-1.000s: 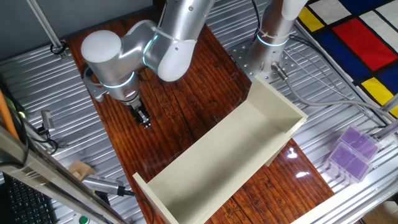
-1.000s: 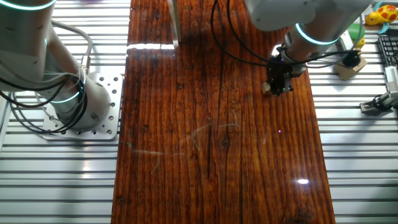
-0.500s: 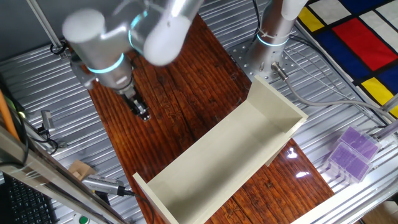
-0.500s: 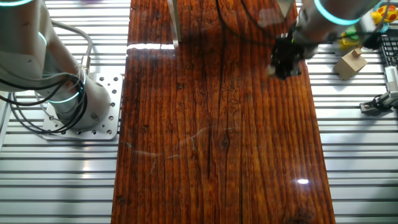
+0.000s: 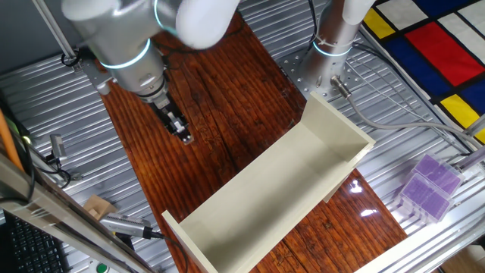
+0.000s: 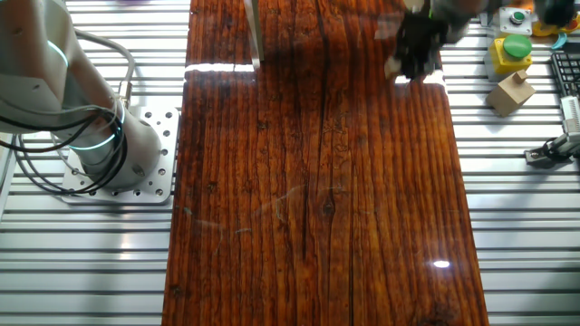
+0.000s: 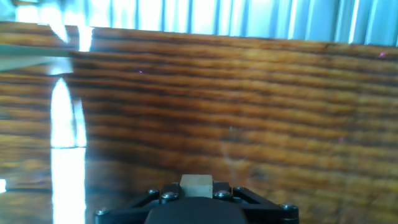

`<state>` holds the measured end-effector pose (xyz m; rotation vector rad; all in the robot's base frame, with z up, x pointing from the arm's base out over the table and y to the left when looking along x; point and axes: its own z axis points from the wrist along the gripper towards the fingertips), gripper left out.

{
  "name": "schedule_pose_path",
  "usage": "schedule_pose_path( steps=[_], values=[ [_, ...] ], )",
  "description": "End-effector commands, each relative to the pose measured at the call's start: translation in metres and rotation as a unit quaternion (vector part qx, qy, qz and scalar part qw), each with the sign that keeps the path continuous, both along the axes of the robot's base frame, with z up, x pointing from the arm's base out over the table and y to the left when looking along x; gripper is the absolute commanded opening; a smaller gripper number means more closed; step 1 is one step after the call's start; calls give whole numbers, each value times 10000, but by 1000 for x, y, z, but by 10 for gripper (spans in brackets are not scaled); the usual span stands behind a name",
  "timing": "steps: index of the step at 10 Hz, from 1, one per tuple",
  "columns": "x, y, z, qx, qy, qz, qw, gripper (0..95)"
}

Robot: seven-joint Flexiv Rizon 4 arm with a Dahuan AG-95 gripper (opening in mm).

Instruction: Put the object on the shelf

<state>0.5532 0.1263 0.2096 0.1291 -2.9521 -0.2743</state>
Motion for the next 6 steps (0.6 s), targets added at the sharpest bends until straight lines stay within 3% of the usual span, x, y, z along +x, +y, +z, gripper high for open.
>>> schedule_pose_path(
  steps=[1,3,6],
  values=[
    [-9,44,40,65,189,-366,9991,0],
    [-13,46,42,86,154,-342,9993,0],
    [-13,46,42,-13,-18,339,9994,0]
  ],
)
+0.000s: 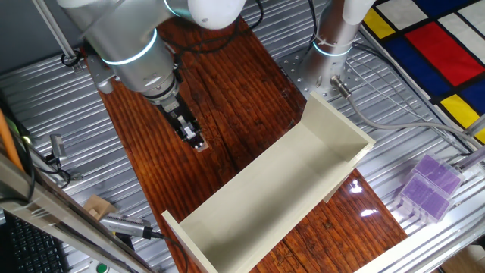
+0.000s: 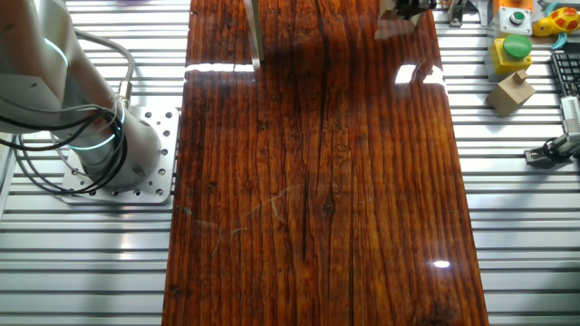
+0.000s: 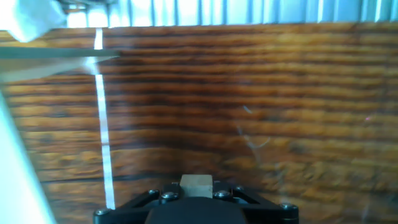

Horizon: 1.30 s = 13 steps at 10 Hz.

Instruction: Put the object on the shelf

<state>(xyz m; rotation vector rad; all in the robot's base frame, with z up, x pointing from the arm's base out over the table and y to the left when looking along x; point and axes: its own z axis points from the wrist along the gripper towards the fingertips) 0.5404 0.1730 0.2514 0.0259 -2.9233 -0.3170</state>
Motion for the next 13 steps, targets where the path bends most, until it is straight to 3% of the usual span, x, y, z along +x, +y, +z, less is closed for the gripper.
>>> schedule_pose_path(
  steps=[1,4,6,8,10,11,13],
  values=[
    [0,0,0,-172,-210,876,9958,0],
    [0,0,0,-108,-268,1219,9921,0],
    [0,0,0,34,-317,1318,9908,0],
    [-2,2,4,116,-265,1262,9916,0],
    [-24,28,39,83,-188,1105,9937,0],
    [-43,52,58,30,-152,901,9958,0],
    [-65,81,76,-51,-113,608,9981,0]
  ],
)
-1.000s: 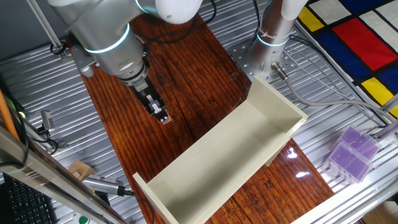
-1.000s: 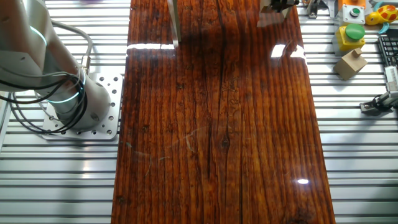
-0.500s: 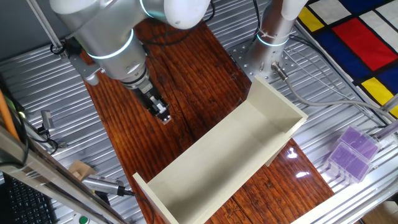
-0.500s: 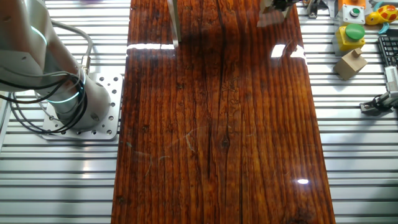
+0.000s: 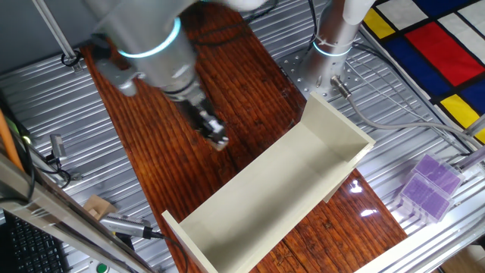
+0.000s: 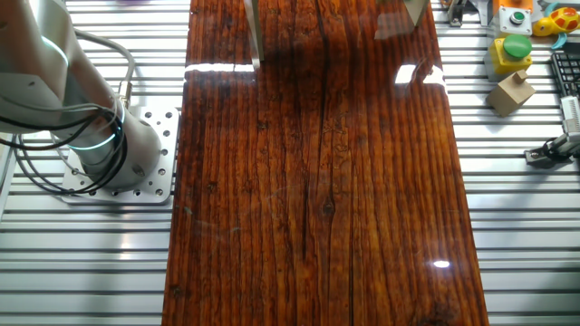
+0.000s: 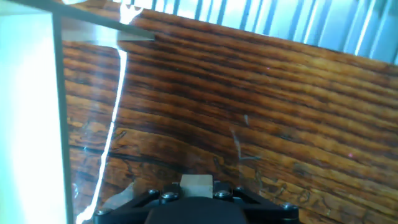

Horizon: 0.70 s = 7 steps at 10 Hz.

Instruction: Put the object on the shelf

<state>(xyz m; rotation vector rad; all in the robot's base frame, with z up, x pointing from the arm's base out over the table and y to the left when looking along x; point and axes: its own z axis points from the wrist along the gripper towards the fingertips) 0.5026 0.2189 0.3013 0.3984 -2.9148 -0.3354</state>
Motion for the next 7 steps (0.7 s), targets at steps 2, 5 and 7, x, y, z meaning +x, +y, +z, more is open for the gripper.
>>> schedule_pose_path(
  steps=[2,5,7],
  values=[
    [-39,50,31,-223,103,-875,9959,0],
    [-40,63,27,-206,96,-1019,9945,0],
    [-36,78,14,-220,83,-1121,9934,0]
  ],
)
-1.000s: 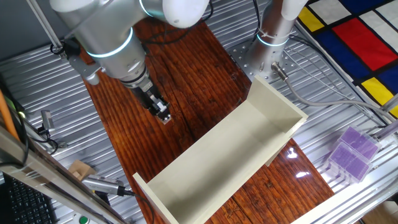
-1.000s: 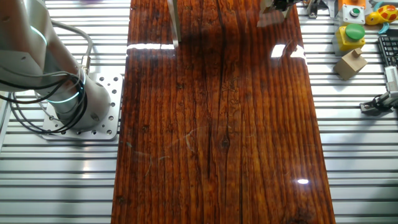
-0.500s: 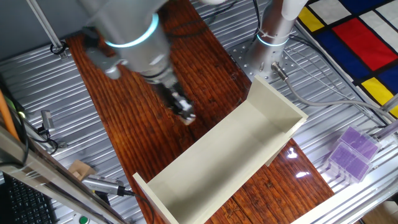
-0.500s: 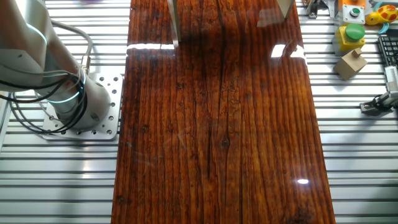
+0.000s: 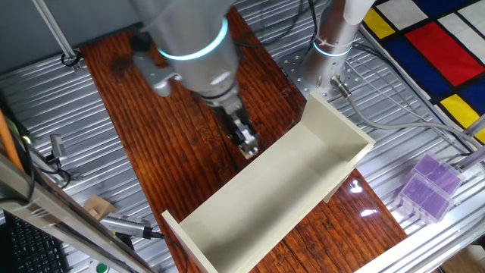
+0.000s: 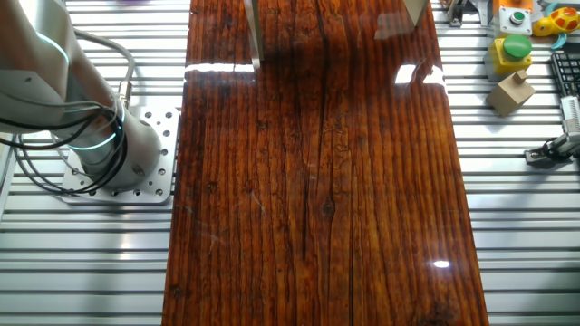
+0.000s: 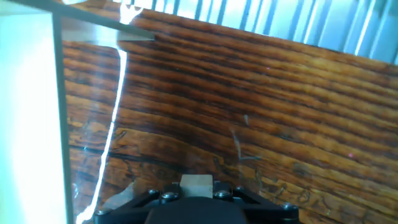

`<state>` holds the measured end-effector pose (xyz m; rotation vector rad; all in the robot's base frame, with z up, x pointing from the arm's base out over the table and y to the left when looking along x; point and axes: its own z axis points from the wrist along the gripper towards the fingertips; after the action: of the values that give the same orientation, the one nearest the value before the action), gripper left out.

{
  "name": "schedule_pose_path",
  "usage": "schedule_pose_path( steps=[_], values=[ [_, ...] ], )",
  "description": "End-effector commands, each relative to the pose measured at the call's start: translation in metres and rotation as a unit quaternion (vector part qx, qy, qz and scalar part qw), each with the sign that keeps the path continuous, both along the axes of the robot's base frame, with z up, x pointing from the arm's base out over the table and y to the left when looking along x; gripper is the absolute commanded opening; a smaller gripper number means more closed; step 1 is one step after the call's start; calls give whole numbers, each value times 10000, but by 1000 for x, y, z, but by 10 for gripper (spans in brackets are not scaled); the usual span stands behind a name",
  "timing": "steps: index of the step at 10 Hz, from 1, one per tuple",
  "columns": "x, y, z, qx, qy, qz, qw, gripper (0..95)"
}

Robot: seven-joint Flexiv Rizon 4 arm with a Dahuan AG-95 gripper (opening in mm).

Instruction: Put the object on the shelf

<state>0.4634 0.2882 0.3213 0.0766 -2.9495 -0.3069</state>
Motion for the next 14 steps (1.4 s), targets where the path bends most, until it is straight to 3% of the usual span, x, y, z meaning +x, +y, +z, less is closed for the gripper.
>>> schedule_pose_path(
  steps=[1,5,6,7,8,9,12,14],
  values=[
    [5,13,-10,-26,0,-85,10000,0],
    [6,27,-25,-36,-67,-152,9999,0],
    [6,27,-27,-12,-155,31,9999,0],
    [5,26,-28,1,-187,182,9997,190],
    [5,25,-28,16,-219,253,9994,570],
    [5,25,-29,23,-235,301,9993,760],
    [4,23,-27,42,-248,368,9990,760],
    [3,15,-19,87,-244,414,9988,760]
  ],
)
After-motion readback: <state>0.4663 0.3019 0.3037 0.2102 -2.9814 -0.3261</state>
